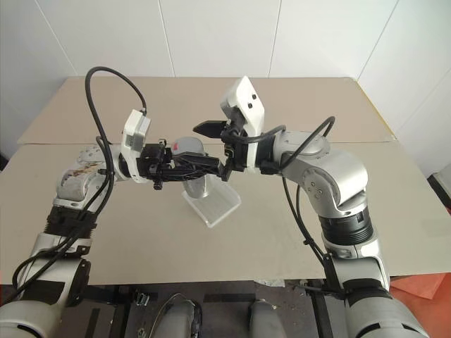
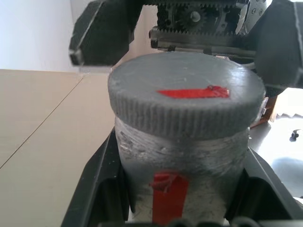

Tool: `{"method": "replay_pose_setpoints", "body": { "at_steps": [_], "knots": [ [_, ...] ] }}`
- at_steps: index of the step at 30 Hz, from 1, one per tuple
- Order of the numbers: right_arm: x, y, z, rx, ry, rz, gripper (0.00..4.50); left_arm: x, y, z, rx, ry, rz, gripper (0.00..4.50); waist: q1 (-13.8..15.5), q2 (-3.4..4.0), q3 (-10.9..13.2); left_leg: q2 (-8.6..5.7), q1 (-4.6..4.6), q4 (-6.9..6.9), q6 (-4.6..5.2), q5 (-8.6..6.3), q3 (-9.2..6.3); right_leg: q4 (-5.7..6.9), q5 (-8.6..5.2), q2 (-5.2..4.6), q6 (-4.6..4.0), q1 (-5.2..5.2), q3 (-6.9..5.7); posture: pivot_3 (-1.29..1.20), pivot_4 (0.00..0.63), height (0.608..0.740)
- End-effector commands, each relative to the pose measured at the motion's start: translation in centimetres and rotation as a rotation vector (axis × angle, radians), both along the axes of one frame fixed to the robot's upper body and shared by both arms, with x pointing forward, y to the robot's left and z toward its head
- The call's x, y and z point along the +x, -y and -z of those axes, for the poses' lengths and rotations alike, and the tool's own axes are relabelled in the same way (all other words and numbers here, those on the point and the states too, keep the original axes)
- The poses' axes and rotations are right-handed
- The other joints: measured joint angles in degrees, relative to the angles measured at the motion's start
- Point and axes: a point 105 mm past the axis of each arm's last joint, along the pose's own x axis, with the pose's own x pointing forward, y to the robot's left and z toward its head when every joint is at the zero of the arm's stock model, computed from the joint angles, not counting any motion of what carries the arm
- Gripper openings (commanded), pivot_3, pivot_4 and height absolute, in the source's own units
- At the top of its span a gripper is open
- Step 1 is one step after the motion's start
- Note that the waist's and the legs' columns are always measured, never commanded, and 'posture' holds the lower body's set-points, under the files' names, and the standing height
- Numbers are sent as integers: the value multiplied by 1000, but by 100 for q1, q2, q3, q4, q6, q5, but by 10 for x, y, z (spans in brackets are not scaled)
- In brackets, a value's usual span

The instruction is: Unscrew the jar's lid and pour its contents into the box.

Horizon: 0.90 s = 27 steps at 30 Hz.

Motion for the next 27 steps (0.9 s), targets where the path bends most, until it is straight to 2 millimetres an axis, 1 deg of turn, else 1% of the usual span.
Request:
{"method": "replay_pose_setpoints", "body": {
  "at_steps": [1, 9, 12, 14, 15, 16, 18, 21, 24, 27],
  "knots": [
    [-6, -7, -15, 25, 67, -29, 4500, -2, 3, -13, -11, 65, 27, 1987, -1, 0, 0, 0, 0, 0, 0, 0, 0, 0, 0, 0, 0, 0, 0, 0, 150, 740],
    [-4, -11, -13, 36, 46, -39, 4500, -5, 4, -13, -13, 80, 33, 1987, -3, 0, 0, 0, 0, 0, 0, 0, -2, 1, 0, 0, 0, 0, -1, 0, 150, 740],
    [-4, -11, -13, 45, 40, -41, 3914, -5, 3, -12, -14, 82, 34, 1987, -5, 0, 0, 0, 0, 0, 0, 0, -2, 2, 0, 0, 0, 0, -1, 0, 150, 740],
    [-4, -10, -13, 46, 45, -45, 3293, -6, 3, -11, -14, 84, 37, 1987, -5, 0, 0, 0, 0, 0, 0, 0, -2, 2, 0, 0, 0, 0, -1, 0, 150, 740],
    [-4, -10, -13, 47, 45, -47, 2910, -6, 3, -11, -14, 85, 38, 1987, -4, 0, 0, 0, 0, 0, 0, 0, -2, 2, 0, 0, 0, 0, -1, 0, 150, 740],
    [-4, -10, -13, 49, 45, -49, 2744, -6, 3, -11, -14, 84, 40, 1987, -4, 0, 0, 0, 0, 0, 0, 0, -2, 2, 0, 0, 0, 0, -1, 0, 150, 740],
    [-7, -9, -16, 70, 52, -90, 2744, -9, 3, -12, -18, 81, 67, 1987, -3, 0, 0, 0, 0, 0, 0, 0, -2, 2, 0, 0, 0, 0, -1, 0, 150, 740],
    [-21, -1, -24, 130, 31, -275, 2744, -22, 4, -15, -13, 78, 175, 1987, -4, 0, 0, 0, 0, 0, 0, 0, -2, 2, 0, 0, 0, 0, -1, 0, 150, 740],
    [-35, 2, -16, 94, 72, -557, 2744, -31, 9, -25, -20, 82, 269, 1987, -6, 1, 1, 0, 0, 1, 0, 0, -2, -1, 0, 1, 0, 3, -2, 0, 150, 740],
    [-40, 3, -9, 48, 90, -766, 2744, -38, 15, -28, -18, 91, 325, 1987, -10, 2, 1, 0, 2, 4, 0, 0, -2, 0, 0, 2, 1, 5, -3, 0, 150, 740]
  ]
}}
